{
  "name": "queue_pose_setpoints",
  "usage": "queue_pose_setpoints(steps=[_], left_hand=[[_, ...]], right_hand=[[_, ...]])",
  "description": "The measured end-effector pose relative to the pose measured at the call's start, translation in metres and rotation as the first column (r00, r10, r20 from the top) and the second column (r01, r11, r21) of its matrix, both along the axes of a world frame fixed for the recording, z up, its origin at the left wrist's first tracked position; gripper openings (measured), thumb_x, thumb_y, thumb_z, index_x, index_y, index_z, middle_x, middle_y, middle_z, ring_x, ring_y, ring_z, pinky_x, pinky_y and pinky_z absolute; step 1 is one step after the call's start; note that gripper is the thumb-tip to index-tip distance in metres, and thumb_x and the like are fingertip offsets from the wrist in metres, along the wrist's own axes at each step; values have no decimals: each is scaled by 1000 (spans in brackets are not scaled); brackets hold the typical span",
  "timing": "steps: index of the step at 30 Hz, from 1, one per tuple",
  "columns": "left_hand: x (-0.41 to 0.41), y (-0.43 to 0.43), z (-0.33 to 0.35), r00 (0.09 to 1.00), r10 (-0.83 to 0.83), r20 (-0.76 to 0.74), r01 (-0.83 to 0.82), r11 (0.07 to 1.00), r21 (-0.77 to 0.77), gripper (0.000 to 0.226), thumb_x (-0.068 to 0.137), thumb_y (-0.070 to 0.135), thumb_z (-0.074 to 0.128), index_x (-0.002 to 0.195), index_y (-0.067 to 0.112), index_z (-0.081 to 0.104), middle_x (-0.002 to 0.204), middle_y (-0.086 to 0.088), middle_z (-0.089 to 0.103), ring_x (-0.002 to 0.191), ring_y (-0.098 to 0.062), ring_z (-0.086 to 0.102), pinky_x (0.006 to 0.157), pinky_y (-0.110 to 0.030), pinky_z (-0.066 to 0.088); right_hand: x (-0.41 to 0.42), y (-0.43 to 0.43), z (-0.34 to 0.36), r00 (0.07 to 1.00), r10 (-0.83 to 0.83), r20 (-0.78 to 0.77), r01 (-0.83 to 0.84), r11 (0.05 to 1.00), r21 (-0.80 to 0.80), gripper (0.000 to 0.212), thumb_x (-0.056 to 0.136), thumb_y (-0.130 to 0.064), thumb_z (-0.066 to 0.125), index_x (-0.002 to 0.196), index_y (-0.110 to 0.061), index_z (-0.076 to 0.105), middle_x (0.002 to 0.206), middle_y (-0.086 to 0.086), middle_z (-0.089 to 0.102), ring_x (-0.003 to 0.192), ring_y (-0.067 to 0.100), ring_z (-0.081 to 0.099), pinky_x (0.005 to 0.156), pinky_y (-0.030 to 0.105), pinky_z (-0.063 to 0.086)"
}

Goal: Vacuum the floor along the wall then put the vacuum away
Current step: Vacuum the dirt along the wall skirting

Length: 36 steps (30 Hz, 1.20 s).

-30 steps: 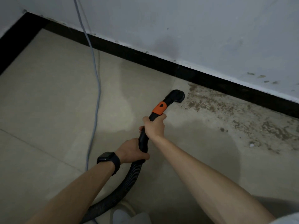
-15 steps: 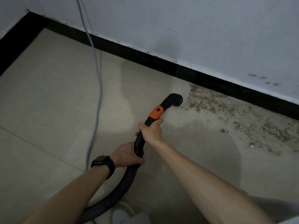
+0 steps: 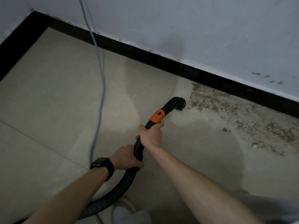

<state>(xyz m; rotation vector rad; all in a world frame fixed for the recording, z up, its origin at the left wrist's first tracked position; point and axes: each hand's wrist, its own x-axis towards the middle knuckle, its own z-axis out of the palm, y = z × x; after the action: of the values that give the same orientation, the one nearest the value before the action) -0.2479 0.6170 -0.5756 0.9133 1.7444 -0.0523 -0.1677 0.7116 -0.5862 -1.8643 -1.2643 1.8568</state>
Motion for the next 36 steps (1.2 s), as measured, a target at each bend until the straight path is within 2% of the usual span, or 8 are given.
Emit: queue_pose_setpoints(steps=[3,8,17,23,27,30,33,36], left_hand=[[2,17,2,999,19,48,-18,1000,-17,24,72,32,80,83,21,62,87,0,70,78,-15,67,66,-27,54],[14,48,5,980,134,150,-128,991,-48,22,72,23,81,83,12,66,87,-7,72,83,-23,71,69,-31,60],[32,86,5,958,232,169,-230,973,-34,23,76,23,81,92,11,69,93,-8,74,86,-21,72,71,-31,62],[41,108,9,937,296,187,-294,955,-38,24,79,19,80,97,8,69,91,-6,73,84,-20,71,67,-27,60],[50,114,5,932,303,201,-300,953,-48,18,78,19,80,89,11,68,86,-4,73,82,-18,72,66,-27,60],[58,110,-2,934,301,195,-301,953,-27,16,77,18,80,81,13,66,82,-4,71,78,-18,71,64,-28,59],[66,110,-8,945,275,178,-278,961,-8,16,77,18,80,80,13,65,81,-4,70,75,-17,69,57,-25,55],[71,112,-9,948,242,206,-247,969,-2,16,77,20,80,82,12,66,85,-6,72,81,-19,71,63,-28,59]], right_hand=[[2,15,2,998,9,57,-11,1000,20,40,97,-18,56,124,-16,27,79,2,63,64,26,74,65,44,64],[6,47,1,991,45,129,-50,998,33,50,89,-25,57,128,-17,26,91,8,65,72,31,75,70,48,64],[12,93,0,974,163,158,-170,985,35,72,89,-27,59,146,-20,15,102,11,67,77,33,74,71,47,64],[12,116,4,957,213,197,-225,974,40,73,88,-26,60,145,-17,16,98,12,66,76,33,73,69,45,64],[21,124,3,929,263,258,-286,957,54,70,94,-25,61,147,-12,16,96,6,57,77,26,65,64,34,55],[27,121,-1,943,247,221,-265,963,55,68,90,-25,59,144,-14,19,98,11,66,76,31,72,68,43,63],[35,118,-2,957,229,178,-239,970,37,65,91,-20,57,144,-18,19,82,11,68,64,30,74,65,44,64],[44,118,-3,966,182,185,-196,979,60,76,89,-26,59,151,-17,15,89,9,66,69,30,74,67,45,64]])
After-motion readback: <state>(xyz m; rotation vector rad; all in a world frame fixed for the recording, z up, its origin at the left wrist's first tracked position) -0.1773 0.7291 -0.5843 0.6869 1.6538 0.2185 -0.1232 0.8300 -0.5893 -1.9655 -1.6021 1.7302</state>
